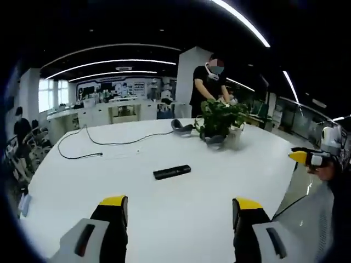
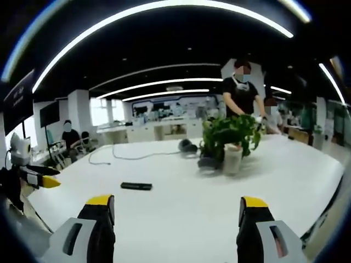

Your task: Press the specified remote control buttons in sequence, fully releasing each button before pressing the next.

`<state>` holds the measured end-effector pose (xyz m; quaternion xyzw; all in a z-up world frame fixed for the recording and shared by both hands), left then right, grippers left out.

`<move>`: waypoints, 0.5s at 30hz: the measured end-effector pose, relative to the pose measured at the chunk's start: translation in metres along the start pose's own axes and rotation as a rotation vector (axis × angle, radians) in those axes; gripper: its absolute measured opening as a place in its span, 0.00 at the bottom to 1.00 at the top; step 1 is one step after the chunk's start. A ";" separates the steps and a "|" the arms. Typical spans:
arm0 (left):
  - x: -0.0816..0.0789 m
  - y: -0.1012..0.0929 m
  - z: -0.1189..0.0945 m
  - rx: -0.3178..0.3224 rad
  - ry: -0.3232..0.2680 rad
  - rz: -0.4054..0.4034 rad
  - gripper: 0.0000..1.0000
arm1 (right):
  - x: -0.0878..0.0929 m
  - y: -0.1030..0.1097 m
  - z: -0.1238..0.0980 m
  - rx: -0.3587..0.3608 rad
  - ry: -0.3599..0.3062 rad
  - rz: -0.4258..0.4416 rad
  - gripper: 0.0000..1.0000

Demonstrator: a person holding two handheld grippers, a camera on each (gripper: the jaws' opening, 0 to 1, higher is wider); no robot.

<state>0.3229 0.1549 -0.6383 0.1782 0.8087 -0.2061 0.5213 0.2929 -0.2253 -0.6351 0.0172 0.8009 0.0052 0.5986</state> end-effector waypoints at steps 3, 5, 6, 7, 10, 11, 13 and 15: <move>0.005 -0.004 -0.012 -0.082 -0.042 -0.028 0.88 | 0.000 0.000 0.000 -0.001 0.001 -0.001 0.95; 0.009 -0.007 -0.019 -0.125 -0.085 -0.040 0.92 | 0.000 0.000 0.000 0.000 -0.003 0.004 0.95; 0.011 -0.007 -0.022 -0.142 -0.083 -0.045 0.93 | 0.000 0.000 -0.001 0.001 -0.004 0.004 0.95; 0.012 -0.009 -0.025 -0.154 -0.080 -0.044 0.93 | 0.000 0.000 -0.001 0.002 -0.004 0.003 0.95; 0.017 -0.011 -0.035 -0.221 -0.106 -0.075 0.89 | 0.000 0.001 0.000 0.002 -0.002 -0.005 0.96; 0.018 -0.012 -0.035 -0.221 -0.122 -0.098 0.90 | 0.000 0.001 0.000 0.002 -0.002 -0.008 0.96; 0.021 -0.014 -0.038 -0.253 -0.157 -0.128 0.93 | -0.001 0.002 -0.001 -0.008 -0.005 -0.011 0.96; 0.023 -0.013 -0.038 -0.287 -0.117 -0.042 0.97 | -0.002 0.002 -0.001 -0.011 -0.014 -0.012 0.96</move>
Point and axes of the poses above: the point that each gripper's makers call its tool centre point, and the gripper's own axes: z roughly forward along the fingers, y roughly to its left, x roughly out of its underside, the point moved 9 cm from there along -z, roughly backward along the fingers, and after that the axes turned 8 degrees about x, right-handed, at the moved point
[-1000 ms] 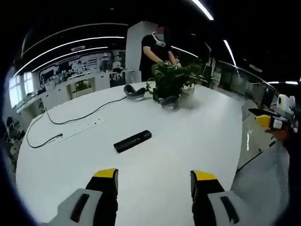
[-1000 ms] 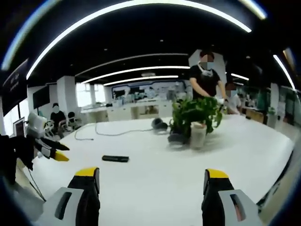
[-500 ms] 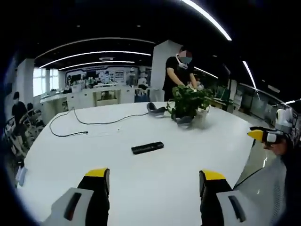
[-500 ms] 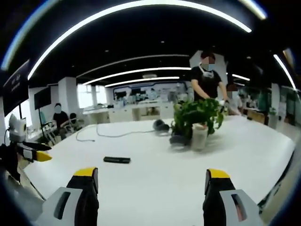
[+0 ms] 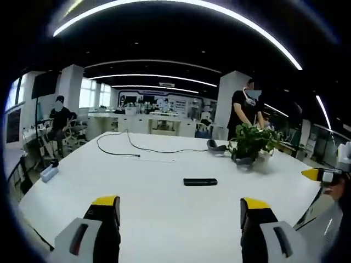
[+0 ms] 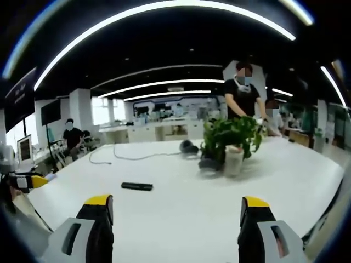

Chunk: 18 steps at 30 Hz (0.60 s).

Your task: Press the specified remote control buttons in sequence, fully releasing each button before pressing the next.

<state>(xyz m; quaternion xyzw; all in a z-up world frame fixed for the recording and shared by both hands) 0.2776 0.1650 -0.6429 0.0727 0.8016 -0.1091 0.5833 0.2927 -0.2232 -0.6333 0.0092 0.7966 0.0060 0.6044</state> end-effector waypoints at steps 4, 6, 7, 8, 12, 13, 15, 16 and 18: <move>-0.001 0.001 -0.005 -0.041 -0.037 0.109 1.00 | 0.001 0.000 0.001 -0.002 0.005 -0.003 0.96; 0.007 0.003 -0.007 -0.069 -0.002 0.101 1.00 | 0.001 0.001 0.001 -0.003 0.006 -0.004 0.96; 0.009 0.005 -0.008 -0.097 0.025 0.129 1.00 | 0.001 0.001 0.001 -0.004 0.006 -0.006 0.96; 0.007 0.007 -0.008 -0.122 -0.002 0.171 1.00 | 0.001 0.001 0.001 -0.004 0.007 -0.008 0.96; 0.002 0.003 -0.008 -0.114 -0.045 0.187 1.00 | 0.002 0.001 0.002 0.002 0.012 -0.012 0.96; 0.003 0.004 -0.008 -0.116 -0.040 0.184 1.00 | 0.002 0.000 0.002 0.002 0.012 -0.011 0.96; 0.005 0.007 -0.009 -0.134 -0.012 0.180 1.00 | 0.003 0.000 0.002 0.004 0.016 -0.008 0.95; 0.005 0.008 -0.009 -0.137 -0.006 0.174 1.00 | 0.003 0.000 0.003 0.004 0.018 -0.009 0.95; 0.007 0.009 -0.009 -0.133 0.007 0.150 1.00 | 0.003 0.001 0.003 -0.006 0.022 -0.011 0.95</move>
Point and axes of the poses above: the point that each gripper's makers call its tool centre point, and the gripper's own axes: z roughly forward along the fingers, y roughly to its left, x roughly out of its underside, the point moved 9 cm from there along -z, roughly backward along the fingers, and after that the axes turned 8 degrees about x, right-handed, at the moved point
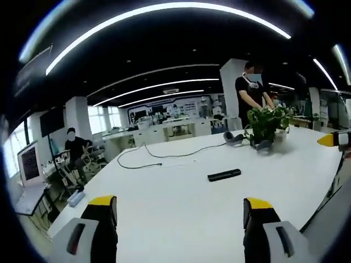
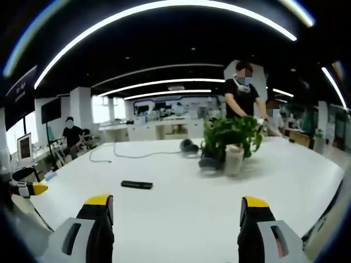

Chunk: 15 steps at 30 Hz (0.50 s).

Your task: Press the specified remote control buttons in sequence, fully releasing each button before pressing the next.

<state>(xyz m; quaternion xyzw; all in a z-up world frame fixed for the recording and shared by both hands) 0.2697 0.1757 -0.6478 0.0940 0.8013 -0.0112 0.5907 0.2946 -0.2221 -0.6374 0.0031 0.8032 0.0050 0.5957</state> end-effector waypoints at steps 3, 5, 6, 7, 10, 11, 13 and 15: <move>0.002 -0.002 0.000 0.005 0.037 -0.001 1.00 | 0.002 0.003 0.001 -0.011 0.011 -0.028 0.95; 0.001 -0.001 -0.003 -0.008 0.022 0.012 0.96 | 0.001 0.004 0.000 -0.014 0.008 -0.031 0.95; 0.000 -0.001 -0.003 -0.011 0.018 0.013 0.94 | 0.001 0.004 0.000 -0.011 0.007 -0.030 0.95; 0.000 0.000 -0.003 -0.014 0.022 0.007 0.94 | 0.001 0.003 0.000 -0.007 0.006 -0.029 0.94; 0.003 -0.001 -0.001 0.003 0.060 -0.020 0.94 | 0.001 0.002 -0.001 -0.003 0.005 -0.019 0.93; 0.004 -0.002 -0.001 0.009 0.062 -0.016 0.93 | 0.001 0.002 -0.001 0.000 0.003 -0.019 0.93; 0.004 -0.003 -0.001 0.012 0.063 0.003 0.93 | 0.001 0.002 0.000 0.003 0.004 -0.026 0.92; 0.003 -0.004 -0.001 0.013 0.060 0.007 0.91 | 0.001 0.002 0.000 0.004 0.011 -0.033 0.92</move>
Point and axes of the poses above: the point that each gripper's makers call its tool centre point, and the gripper's own axes: z roughly forward along the fingers, y roughly to its left, x roughly out of its underside, the point moved 9 cm from there along -z, roughly backward along the fingers, and after that the axes turned 8 degrees about x, right-handed, at the moved point
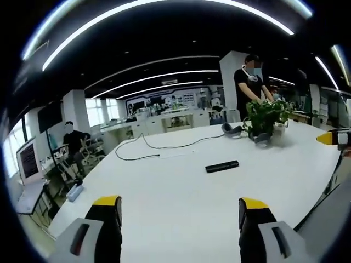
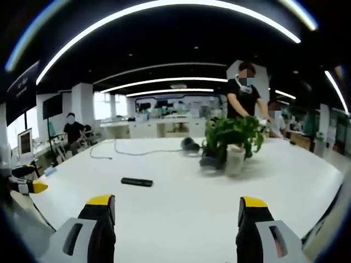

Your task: Press the specified remote control buttons in sequence, fully releasing each button before pressing the next.

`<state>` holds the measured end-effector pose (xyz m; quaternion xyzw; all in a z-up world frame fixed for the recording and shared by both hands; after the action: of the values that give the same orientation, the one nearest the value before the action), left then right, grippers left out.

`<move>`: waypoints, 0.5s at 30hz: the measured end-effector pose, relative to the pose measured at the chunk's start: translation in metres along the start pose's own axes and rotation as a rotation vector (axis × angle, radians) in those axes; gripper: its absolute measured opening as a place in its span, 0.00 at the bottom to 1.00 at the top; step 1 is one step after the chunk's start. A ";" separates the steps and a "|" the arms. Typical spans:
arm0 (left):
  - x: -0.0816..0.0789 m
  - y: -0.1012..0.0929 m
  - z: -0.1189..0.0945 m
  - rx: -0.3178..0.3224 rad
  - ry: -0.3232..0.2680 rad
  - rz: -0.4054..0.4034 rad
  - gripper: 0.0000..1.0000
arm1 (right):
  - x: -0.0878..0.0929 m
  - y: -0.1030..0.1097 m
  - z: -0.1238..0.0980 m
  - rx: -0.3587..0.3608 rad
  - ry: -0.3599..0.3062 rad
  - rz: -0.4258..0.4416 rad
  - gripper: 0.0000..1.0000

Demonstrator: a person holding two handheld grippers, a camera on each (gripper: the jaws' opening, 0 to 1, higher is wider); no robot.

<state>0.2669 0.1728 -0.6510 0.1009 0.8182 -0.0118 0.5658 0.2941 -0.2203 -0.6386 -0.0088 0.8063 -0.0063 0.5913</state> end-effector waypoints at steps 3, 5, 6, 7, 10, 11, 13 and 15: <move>0.001 0.001 0.000 -0.007 0.003 -0.008 0.92 | -0.001 0.001 -0.001 -0.005 -0.005 -0.003 0.93; 0.003 0.002 0.001 -0.010 0.017 -0.016 0.92 | -0.001 0.002 -0.001 -0.007 -0.003 -0.009 0.93; 0.004 0.002 0.002 -0.008 0.031 -0.014 0.92 | -0.001 0.003 -0.001 -0.008 -0.003 -0.010 0.93; 0.004 0.002 0.002 -0.009 0.037 -0.009 0.93 | -0.001 0.003 -0.001 -0.008 -0.006 -0.012 0.93; 0.005 0.001 0.002 -0.013 0.043 0.014 0.94 | -0.003 0.002 -0.003 -0.011 -0.020 0.004 0.91; 0.005 0.001 0.002 -0.016 0.048 0.015 0.94 | -0.003 0.002 -0.003 -0.013 -0.020 0.008 0.91; 0.006 0.001 0.002 -0.015 0.052 0.003 0.95 | -0.003 0.002 -0.003 -0.015 -0.018 0.014 0.91; 0.006 0.001 0.002 -0.016 0.052 0.001 0.95 | -0.003 0.002 -0.003 -0.020 -0.019 0.019 0.91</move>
<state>0.2666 0.1744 -0.6566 0.0974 0.8326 -0.0023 0.5453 0.2924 -0.2183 -0.6350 -0.0073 0.8008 0.0076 0.5988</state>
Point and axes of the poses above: the point that each gripper's makers call its tool centre point, and the gripper's own axes: z roughly forward along the fingers, y roughly to its left, x roughly out of its underside, the point moved 9 cm from there along -z, roughly backward along the fingers, and after that the axes turned 8 degrees about x, right-handed, at the moved point
